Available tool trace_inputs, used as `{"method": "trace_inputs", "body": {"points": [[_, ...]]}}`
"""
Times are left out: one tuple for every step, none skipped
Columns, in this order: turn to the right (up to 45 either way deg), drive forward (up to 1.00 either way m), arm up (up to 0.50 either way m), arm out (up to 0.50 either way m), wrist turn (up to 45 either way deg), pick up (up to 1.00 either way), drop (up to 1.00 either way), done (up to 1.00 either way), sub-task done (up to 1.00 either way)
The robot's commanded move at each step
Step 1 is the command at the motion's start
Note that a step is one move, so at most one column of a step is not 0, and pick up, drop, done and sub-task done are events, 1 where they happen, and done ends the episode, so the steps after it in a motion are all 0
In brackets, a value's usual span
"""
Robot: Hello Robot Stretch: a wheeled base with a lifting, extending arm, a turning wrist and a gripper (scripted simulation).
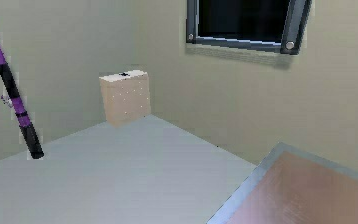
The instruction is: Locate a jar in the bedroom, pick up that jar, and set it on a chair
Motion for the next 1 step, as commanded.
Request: {"method": "trace_inputs", "body": {"points": [[0.0,0.0,0.0,0.0,45.0,0.0,0.0,0.0,0.0]]}}
